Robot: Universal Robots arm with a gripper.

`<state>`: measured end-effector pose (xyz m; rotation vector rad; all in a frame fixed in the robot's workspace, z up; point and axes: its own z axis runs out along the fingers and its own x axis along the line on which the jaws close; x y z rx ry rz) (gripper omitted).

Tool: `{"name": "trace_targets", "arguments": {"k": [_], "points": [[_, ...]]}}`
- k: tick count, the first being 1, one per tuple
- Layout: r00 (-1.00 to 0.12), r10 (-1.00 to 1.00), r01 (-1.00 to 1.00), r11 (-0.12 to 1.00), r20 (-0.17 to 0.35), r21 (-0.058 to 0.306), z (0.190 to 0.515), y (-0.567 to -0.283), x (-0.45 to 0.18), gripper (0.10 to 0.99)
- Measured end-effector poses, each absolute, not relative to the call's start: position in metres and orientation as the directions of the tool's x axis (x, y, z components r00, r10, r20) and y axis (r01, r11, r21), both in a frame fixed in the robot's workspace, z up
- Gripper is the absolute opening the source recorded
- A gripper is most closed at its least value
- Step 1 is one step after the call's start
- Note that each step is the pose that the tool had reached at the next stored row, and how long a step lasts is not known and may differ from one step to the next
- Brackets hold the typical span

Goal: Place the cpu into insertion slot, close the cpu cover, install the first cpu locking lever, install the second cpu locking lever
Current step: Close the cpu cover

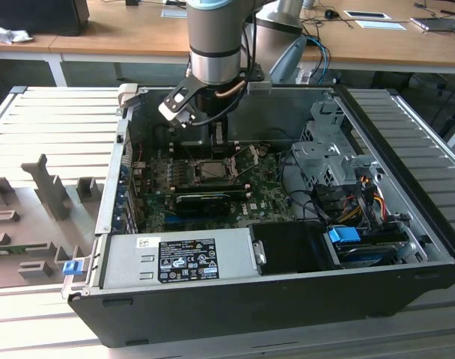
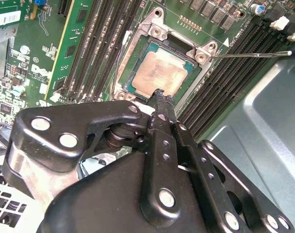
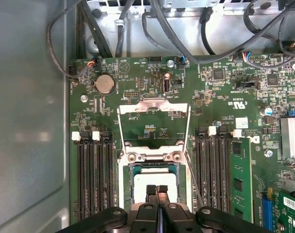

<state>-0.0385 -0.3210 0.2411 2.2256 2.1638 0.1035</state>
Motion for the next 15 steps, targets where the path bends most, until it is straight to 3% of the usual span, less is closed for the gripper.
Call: {"name": "trace_targets", "arguments": {"k": [15], "points": [[0.027,0.999,0.997,-0.029,0.021,0.072,0.252,-0.32,-0.038,0.106]]}}
